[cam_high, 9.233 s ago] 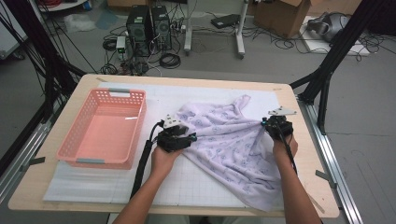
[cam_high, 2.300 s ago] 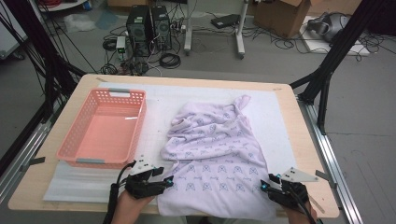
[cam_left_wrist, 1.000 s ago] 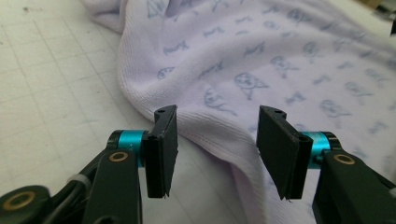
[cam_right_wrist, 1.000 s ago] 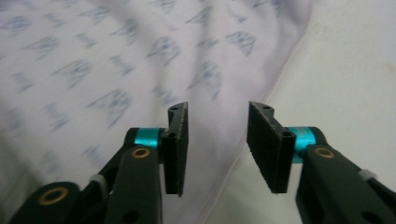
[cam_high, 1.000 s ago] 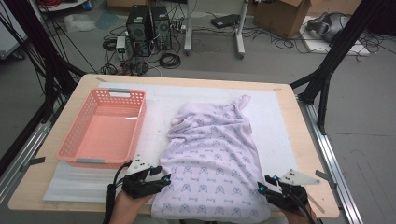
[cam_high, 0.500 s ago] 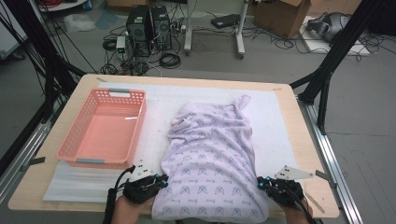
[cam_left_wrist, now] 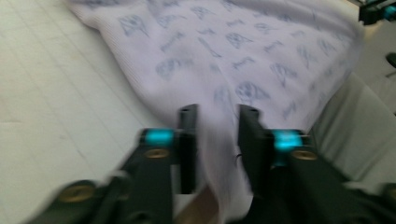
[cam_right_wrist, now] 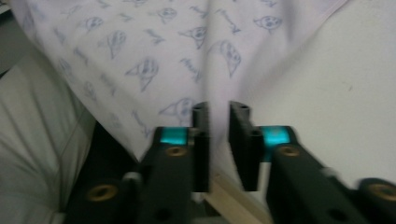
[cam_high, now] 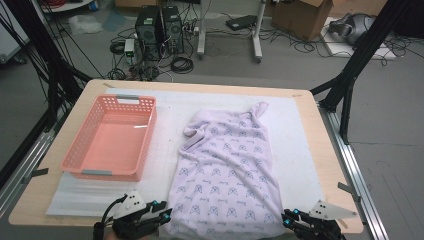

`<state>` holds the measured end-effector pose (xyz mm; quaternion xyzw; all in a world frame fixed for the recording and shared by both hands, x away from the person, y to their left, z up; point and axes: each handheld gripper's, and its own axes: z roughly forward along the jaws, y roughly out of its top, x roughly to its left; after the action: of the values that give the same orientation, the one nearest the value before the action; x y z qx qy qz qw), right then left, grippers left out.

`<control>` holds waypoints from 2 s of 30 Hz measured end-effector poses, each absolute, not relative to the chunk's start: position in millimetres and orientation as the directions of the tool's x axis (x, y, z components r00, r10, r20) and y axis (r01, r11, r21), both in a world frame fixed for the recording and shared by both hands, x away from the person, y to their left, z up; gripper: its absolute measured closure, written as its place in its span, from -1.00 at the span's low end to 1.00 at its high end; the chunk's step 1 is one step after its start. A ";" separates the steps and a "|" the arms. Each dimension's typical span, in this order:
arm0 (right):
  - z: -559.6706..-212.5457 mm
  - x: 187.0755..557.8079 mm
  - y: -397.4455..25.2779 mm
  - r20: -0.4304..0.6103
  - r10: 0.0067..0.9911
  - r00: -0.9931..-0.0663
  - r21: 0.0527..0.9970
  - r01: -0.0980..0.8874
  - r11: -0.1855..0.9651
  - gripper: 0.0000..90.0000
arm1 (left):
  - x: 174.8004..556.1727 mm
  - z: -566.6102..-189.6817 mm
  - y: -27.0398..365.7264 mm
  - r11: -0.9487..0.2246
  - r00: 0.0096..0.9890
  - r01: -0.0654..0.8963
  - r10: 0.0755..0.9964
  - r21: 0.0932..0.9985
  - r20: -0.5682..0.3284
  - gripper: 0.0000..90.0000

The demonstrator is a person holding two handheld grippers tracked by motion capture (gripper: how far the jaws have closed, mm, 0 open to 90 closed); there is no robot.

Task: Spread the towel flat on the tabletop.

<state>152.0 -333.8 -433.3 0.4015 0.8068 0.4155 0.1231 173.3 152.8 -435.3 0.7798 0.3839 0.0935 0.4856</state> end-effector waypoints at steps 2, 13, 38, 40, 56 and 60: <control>-432.2 158.1 -332.8 0.121 0.760 -0.639 0.779 0.536 0.326 0.62 | 185.6 -435.9 148.8 -0.231 0.682 0.495 0.700 0.838 -0.211 0.41; -440.1 221.4 -323.0 0.070 0.852 -0.518 0.775 0.567 0.281 0.40 | 259.0 -451.9 122.6 -0.235 0.601 0.543 0.779 0.806 -0.177 0.26; -434.3 210.4 -332.4 -0.126 0.861 -0.492 0.700 0.571 0.429 0.86 | 236.8 -441.6 130.0 -0.162 0.593 0.540 0.769 0.826 -0.237 0.52; -432.3 211.2 -334.3 -0.084 0.862 -0.500 0.740 0.548 0.390 0.77 | 244.1 -443.4 128.2 -0.181 0.589 0.552 0.775 0.814 -0.227 0.62; -427.9 209.6 -333.7 -0.021 0.847 -0.532 0.795 0.504 0.336 0.68 | 265.7 -450.0 65.0 -0.309 0.594 0.536 0.799 0.786 -0.091 0.13; -429.7 212.3 -331.9 -0.009 0.846 -0.533 0.797 0.507 0.329 0.65 | 263.2 -449.8 58.9 -0.324 0.641 0.518 0.760 0.792 -0.108 0.84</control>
<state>212.3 -331.9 -429.7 0.4307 0.7852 0.3875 0.2185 263.2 58.9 -449.8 0.8009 0.3988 0.1432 0.4231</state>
